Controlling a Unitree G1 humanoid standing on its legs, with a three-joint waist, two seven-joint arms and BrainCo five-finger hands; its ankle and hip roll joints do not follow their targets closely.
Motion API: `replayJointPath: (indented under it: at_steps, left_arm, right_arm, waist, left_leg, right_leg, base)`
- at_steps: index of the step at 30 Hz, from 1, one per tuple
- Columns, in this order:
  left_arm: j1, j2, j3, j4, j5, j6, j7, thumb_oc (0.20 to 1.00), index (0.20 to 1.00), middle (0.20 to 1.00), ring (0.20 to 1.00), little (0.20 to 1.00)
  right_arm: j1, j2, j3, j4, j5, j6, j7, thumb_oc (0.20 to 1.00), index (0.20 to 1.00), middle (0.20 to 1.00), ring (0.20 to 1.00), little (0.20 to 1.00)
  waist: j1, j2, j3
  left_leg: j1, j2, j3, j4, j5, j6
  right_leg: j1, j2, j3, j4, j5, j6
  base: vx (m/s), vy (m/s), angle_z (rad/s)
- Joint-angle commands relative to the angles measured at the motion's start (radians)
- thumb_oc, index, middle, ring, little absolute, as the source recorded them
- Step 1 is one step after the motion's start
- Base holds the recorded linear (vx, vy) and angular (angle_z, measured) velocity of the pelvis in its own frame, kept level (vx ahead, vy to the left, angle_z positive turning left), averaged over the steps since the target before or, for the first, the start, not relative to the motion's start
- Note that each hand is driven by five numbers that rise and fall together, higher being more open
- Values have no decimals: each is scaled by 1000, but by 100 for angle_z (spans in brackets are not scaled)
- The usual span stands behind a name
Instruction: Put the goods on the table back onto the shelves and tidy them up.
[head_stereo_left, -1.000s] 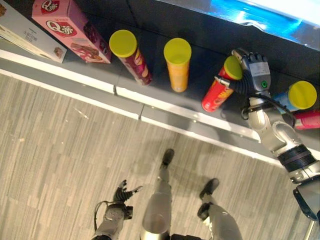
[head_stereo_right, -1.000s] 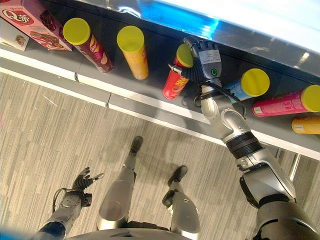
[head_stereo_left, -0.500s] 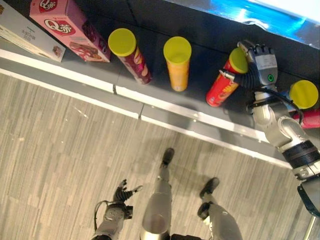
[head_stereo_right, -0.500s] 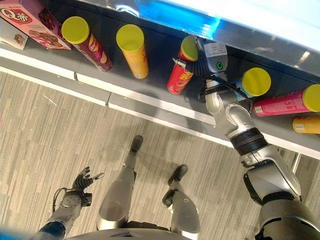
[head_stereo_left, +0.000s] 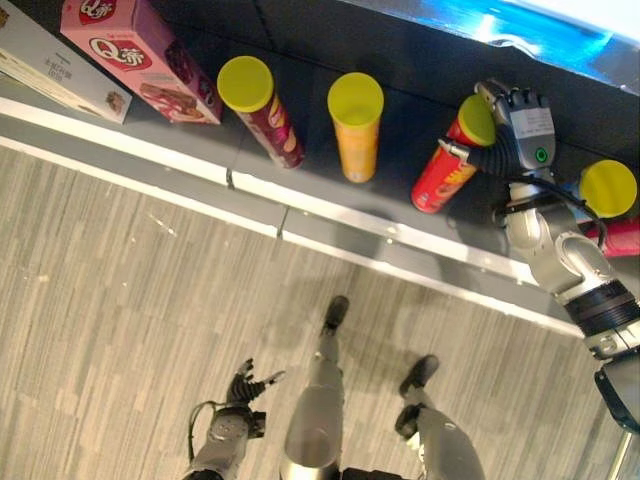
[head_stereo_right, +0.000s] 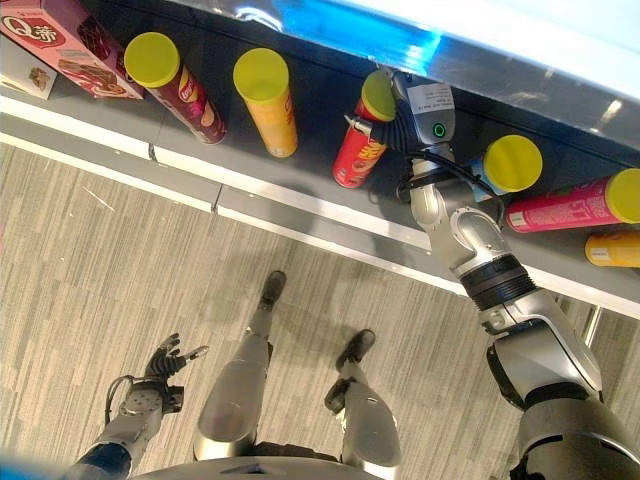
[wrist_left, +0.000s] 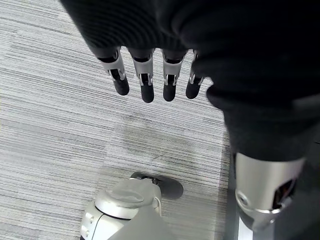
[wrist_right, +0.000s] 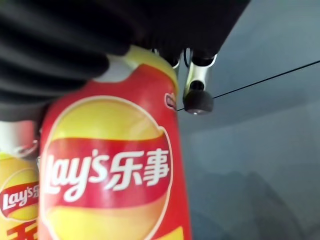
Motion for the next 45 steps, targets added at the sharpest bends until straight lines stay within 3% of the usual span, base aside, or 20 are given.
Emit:
replayJointPath:
  at_steps: [1,26,36,41,45]
  left_arm:
    - [-2,22,-5,21,-27,-9,20,1000,1000,1000,1000,1000]
    - [-9,9,9,23,-10,5,34,1000,1000,1000,1000,1000]
    - [-2,3,25,30,30,31,37,1000,1000,1000,1000,1000]
    - [17,2,45,37,55,45,34,1000,1000,1000,1000,1000]
    - [46,0,92,90,97,67,17,1000,1000,1000,1000,1000]
  right_arm:
    - [-87,-39,32,-9,-7,-20,-33,1000,1000,1000,1000,1000]
    - [33,4,-62,-136,6,-39,-59,1000,1000,1000,1000,1000]
    - [235,69,-141,-388,51,-123,-28,1000,1000,1000,1000,1000]
    - [338,107,-136,-472,117,-170,25,1000,1000,1000,1000,1000]
    - [456,98,-149,-507,222,-203,130,1000,1000,1000,1000,1000]
  waist:
    - [-22,-14,-11]
    - [-44,-25,-21]
    - [-77,-57,-60]
    - [-99,-89,-104]
    - [-132,-118,-167]
  left_leg:
    - [66,-46,78,-21,-88,21]
    - [81,-43,89,-21,-95,23]
    - [125,-31,114,-18,-117,29]
    - [181,-21,146,-15,-141,37]
    - [258,-14,192,-15,-172,46]
  right_leg:
    - [-113,-45,124,19,40,16]
    - [-104,-43,128,20,38,16]
    - [-69,-43,139,22,32,18]
    - [-31,-41,152,21,28,19]
    - [19,-33,179,22,18,19]
  base:
    - [0,0,0]
    - [0,0,0]
    - [19,14,-2]
    - [62,35,-8]
    - [103,78,-24]
